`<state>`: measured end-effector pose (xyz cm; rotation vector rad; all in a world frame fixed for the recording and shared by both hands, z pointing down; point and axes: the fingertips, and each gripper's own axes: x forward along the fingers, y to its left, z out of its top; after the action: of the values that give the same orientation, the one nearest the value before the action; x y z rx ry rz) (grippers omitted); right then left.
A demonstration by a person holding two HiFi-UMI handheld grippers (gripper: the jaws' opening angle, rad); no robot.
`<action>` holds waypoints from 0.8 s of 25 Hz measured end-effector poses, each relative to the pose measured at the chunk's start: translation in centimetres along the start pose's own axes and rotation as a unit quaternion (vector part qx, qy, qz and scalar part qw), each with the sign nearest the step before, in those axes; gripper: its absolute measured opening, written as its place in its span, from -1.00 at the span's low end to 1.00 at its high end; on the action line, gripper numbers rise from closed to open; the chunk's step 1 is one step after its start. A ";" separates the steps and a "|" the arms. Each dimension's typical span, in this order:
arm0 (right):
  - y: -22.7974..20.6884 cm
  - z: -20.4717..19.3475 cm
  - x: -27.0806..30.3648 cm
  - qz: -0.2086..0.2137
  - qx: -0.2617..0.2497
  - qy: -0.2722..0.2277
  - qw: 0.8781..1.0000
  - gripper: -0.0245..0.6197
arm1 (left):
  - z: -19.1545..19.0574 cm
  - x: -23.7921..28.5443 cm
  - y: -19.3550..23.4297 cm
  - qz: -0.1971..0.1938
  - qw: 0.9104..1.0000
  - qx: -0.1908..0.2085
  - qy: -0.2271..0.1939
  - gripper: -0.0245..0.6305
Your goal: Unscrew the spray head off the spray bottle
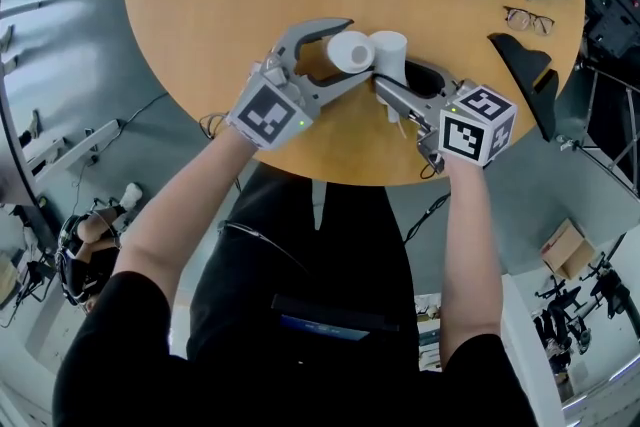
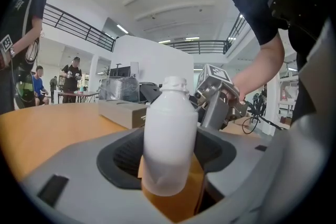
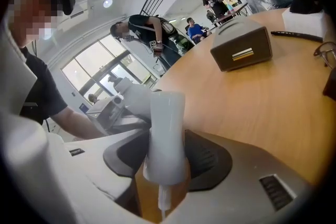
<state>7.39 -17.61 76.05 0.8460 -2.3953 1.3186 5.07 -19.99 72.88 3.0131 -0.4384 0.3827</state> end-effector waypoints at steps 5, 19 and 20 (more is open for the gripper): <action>-1.5 -0.7 0.8 -0.025 -0.010 0.018 0.999 -0.20 | -1.3 0.6 0.3 0.003 1.000 -0.010 0.006 0.04; -2.5 -0.7 2.5 -0.100 -0.091 0.047 0.990 0.09 | -2.6 -0.2 1.1 -0.004 0.999 -0.023 0.030 0.13; -2.6 -0.7 2.5 -0.101 -0.092 0.047 0.990 0.09 | -2.7 -0.3 1.2 -0.005 0.999 -0.026 0.032 0.18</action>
<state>6.96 -18.96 79.45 0.9232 -2.2492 1.0205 3.81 -20.72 75.46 2.9430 -0.4217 0.4590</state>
